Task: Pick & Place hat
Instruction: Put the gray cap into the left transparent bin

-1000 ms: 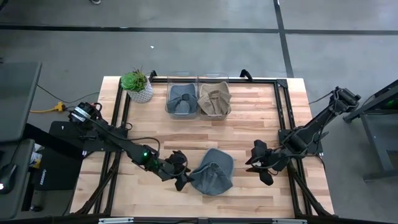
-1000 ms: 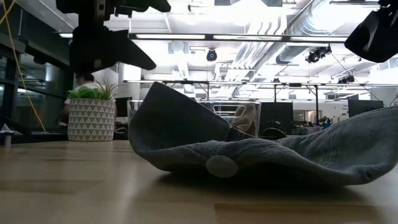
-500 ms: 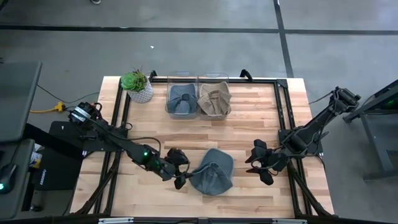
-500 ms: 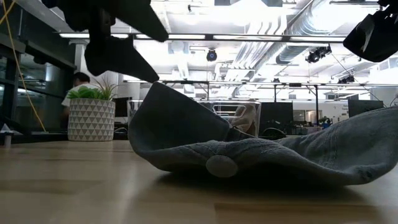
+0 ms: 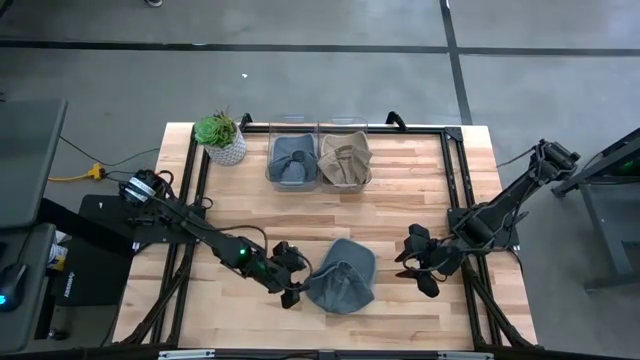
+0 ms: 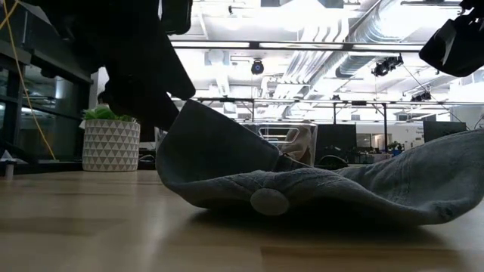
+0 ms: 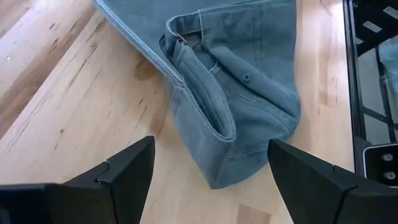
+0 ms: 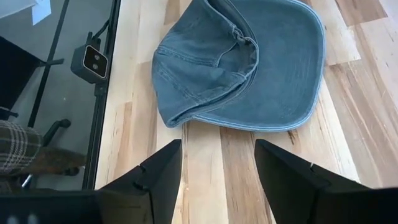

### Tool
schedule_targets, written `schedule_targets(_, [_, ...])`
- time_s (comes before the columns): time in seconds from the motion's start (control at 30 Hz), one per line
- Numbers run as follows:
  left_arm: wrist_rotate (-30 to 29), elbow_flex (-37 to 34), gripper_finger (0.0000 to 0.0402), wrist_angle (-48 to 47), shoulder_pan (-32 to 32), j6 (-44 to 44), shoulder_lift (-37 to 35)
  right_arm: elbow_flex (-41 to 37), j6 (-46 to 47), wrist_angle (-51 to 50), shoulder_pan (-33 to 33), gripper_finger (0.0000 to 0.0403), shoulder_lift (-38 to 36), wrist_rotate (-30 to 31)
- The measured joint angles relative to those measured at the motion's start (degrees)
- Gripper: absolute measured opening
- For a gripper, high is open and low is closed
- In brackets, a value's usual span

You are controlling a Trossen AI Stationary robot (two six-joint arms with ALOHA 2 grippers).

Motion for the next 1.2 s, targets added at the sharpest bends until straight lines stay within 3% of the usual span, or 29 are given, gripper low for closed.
schedule_targets(0.17, [-0.1,0.0,0.0294,0.0,0.0,0.0,0.0,0.0,5.7,0.0,0.0,0.0197,0.3,-0.4])
schedule_targets(0.37, [-0.3,0.0,0.0294,0.0,0.0,0.0,0.0,-1.1,32.5,1.6,2.1,0.0197,4.1,-6.0])
schedule_targets(0.5, [-0.4,0.0,0.0294,0.0,0.0,-0.2,0.0,-2.8,42.1,9.7,5.4,0.0197,9.7,-5.7])
schedule_targets(0.77, [-0.3,0.0,0.0294,-0.1,0.0,0.0,0.0,-2.9,49.0,23.7,5.7,0.0197,19.8,-0.8])
schedule_targets(1.2, [0.1,0.0,0.0294,-0.5,0.0,0.0,0.0,-3.0,50.2,37.7,-0.2,0.0198,29.8,-1.7])
